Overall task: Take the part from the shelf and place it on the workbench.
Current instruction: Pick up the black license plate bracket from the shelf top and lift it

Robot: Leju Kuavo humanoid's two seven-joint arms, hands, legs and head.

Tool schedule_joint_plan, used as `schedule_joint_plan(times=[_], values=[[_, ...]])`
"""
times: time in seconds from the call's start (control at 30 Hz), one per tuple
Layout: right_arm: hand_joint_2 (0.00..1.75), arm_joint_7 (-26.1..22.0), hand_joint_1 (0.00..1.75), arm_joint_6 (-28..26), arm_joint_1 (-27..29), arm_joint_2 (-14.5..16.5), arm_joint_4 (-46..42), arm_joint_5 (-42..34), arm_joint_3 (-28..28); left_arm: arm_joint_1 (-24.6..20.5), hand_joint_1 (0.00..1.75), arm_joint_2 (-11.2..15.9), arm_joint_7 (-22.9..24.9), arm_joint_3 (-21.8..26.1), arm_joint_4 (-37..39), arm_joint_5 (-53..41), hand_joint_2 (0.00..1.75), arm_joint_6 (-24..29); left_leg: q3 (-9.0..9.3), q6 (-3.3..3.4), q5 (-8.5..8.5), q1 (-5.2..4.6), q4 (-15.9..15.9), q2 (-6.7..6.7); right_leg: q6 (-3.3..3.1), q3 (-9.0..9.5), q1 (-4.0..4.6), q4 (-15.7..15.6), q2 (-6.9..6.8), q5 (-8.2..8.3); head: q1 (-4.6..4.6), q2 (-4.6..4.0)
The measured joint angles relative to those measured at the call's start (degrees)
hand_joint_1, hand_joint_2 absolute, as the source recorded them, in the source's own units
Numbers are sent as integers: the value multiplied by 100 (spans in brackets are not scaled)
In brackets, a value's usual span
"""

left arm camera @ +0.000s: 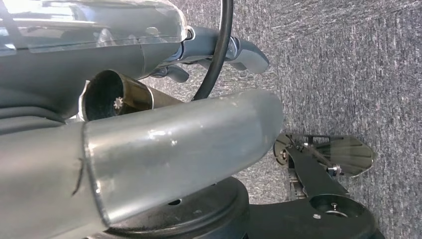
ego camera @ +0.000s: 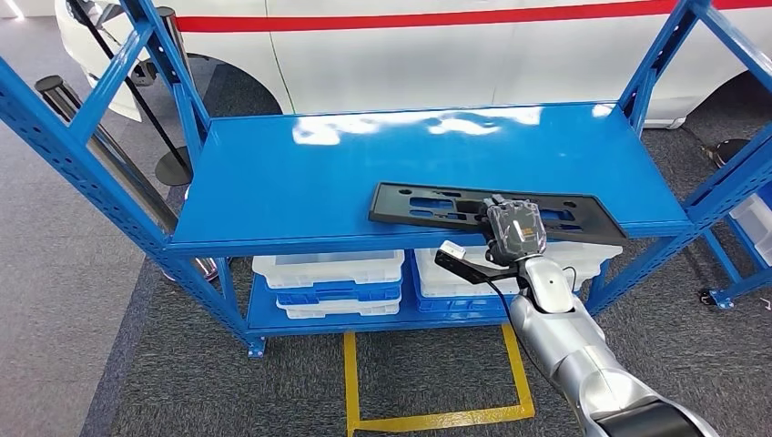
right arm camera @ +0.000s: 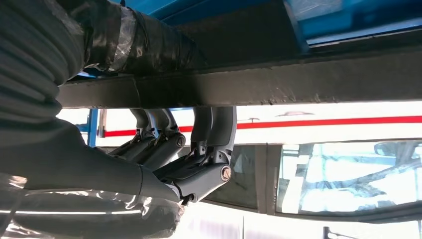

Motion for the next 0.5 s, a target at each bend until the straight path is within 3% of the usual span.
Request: schedule_joint_plan(times=[0.43,0.5], values=[[175,25,171,20,206,-143,-367,70,-11,0,0,0,-50,0,0,7,0,97,0,4,-3,0,1,-1,3,1,-1,-2,-2,1,0,0],[175,67,173,-60,248,-150,-405,134,-11,0,0,0,-65,-1,0,-6,87,162,0,4,-3,0,1,-1,3,1,-1,-2,-3,1,0,0]])
